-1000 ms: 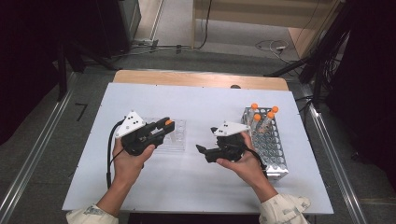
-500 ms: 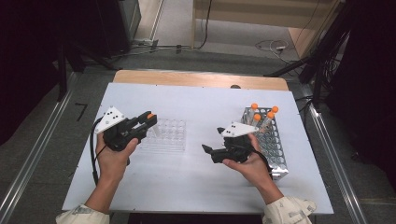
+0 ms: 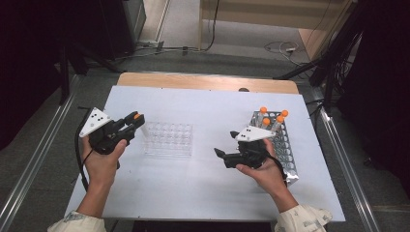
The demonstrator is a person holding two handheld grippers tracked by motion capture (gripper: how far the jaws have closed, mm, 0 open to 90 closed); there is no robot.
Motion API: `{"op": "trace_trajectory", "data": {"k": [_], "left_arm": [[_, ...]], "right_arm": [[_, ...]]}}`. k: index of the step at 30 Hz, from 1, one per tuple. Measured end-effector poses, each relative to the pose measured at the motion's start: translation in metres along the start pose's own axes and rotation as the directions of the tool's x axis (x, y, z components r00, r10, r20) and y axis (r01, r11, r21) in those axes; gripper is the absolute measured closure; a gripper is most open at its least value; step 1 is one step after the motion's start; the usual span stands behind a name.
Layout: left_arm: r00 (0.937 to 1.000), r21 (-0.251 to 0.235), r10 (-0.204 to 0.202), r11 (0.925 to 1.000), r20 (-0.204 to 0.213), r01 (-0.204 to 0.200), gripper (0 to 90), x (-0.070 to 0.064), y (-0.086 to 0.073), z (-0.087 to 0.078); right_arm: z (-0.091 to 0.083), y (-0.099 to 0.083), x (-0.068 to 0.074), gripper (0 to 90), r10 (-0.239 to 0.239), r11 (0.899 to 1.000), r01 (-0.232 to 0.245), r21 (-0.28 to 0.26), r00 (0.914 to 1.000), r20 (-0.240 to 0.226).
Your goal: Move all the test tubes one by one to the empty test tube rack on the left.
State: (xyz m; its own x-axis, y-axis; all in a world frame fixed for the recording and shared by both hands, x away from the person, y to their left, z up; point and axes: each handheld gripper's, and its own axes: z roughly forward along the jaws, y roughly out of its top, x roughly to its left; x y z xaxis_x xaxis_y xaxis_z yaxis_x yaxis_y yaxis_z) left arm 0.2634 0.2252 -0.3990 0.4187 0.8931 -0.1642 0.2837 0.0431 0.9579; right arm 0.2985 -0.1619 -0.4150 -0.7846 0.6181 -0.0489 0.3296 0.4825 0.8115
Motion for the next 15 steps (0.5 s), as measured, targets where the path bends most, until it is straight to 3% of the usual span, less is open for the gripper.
{"op": "trace_trajectory", "data": {"k": [9, 15], "left_arm": [[0.9997, 0.011, 0.011, 0.9999, -0.020, -0.011, 71.1, 0.004, -0.005, 0.005], [0.9987, 0.046, 0.045, 0.9980, -0.025, -0.044, 71.1, 0.000, -0.012, 0.011]], "right_arm": [[0.001, -0.001, 0.000, 19.6, 0.002, 1.000, -0.002, 0.002, 1.0000, -0.002], [0.001, 0.000, 0.001, 19.7, 0.002, 1.000, -0.002, 0.002, 1.0000, -0.004]]}}
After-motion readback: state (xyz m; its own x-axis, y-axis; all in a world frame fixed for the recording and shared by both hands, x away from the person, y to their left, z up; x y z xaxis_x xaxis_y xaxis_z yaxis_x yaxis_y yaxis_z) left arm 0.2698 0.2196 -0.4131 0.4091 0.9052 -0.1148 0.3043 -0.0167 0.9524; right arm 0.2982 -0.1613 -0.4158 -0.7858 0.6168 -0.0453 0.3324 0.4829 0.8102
